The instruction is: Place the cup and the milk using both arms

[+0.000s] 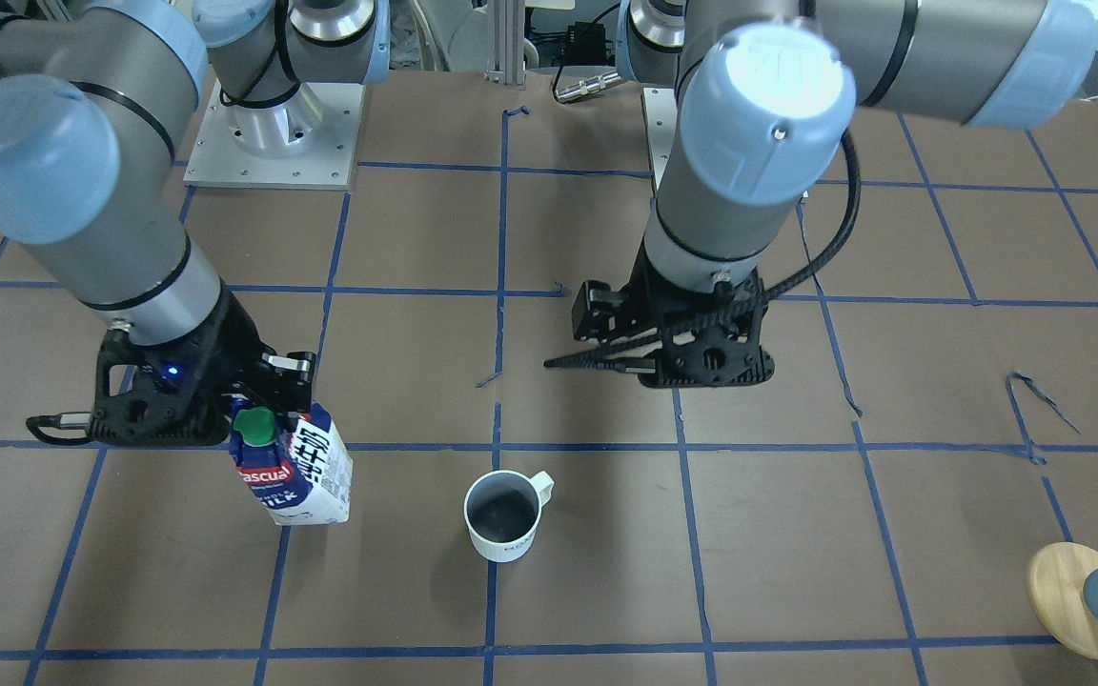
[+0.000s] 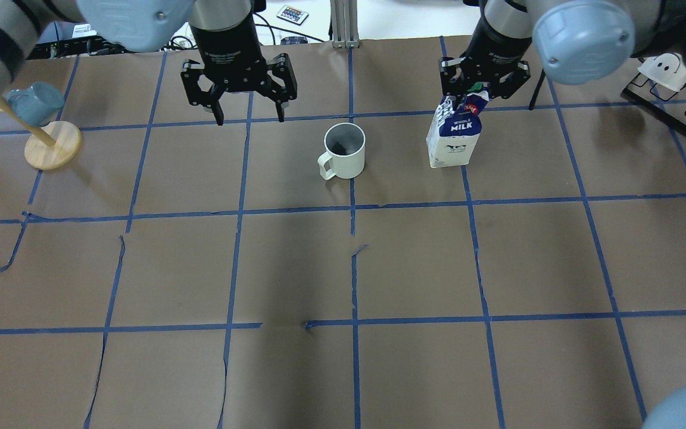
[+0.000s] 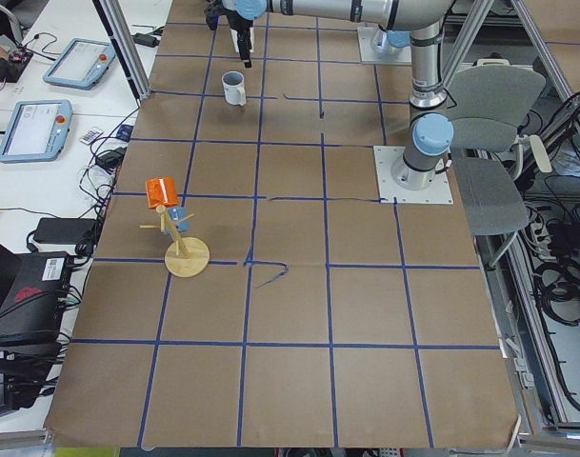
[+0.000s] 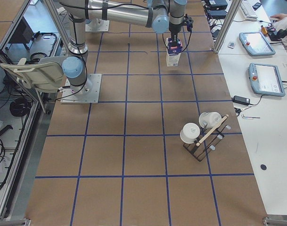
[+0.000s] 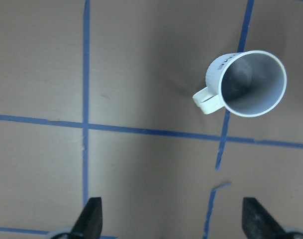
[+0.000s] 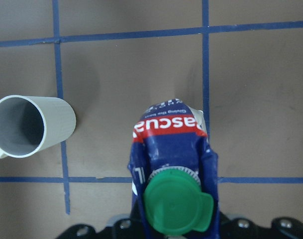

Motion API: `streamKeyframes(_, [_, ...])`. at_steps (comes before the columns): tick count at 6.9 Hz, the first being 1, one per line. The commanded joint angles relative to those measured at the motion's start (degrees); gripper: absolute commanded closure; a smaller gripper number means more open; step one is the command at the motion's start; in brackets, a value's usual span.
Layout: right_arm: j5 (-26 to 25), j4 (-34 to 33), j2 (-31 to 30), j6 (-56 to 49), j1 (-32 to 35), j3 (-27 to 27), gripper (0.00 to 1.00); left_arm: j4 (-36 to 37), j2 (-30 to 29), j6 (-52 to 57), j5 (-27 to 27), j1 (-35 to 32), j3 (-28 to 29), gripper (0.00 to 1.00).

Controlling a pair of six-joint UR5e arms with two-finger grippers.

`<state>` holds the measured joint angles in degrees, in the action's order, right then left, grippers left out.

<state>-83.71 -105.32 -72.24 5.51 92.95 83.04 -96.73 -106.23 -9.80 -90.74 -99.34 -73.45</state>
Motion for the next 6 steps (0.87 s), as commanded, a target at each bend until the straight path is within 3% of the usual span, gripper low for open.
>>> streamKeyframes(1, [-0.9, -2.8, 5.1, 7.3, 5.5, -3.0, 0.76, 2.3, 10.1, 4.2, -1.2, 0.8, -7.9, 0.0])
streamKeyframes(2, [-1.1, -6.6, 7.3, 9.5, 7.5, -3.2, 0.75, 4.6, 13.4, 6.3, -1.3, 1.2, -12.9, 0.0])
streamKeyframes(3, [-1.1, -7.1, 8.7, 10.8, 8.3, -3.7, 0.75, 12.5, 15.5, 7.7, -1.2, 1.2, -18.3, 0.0])
streamKeyframes(4, [-1.0, -8.2, 9.6, 11.1, 8.4, -4.5, 0.75, 17.2, 16.3, 9.6, -1.2, 2.4, -19.5, 0.0])
streamKeyframes(6, [-0.9, -8.2, 9.9, 11.1, 9.8, -4.1, 0.75, 3.3, 14.8, 10.1, -0.1, 6.2, -12.2, 0.0])
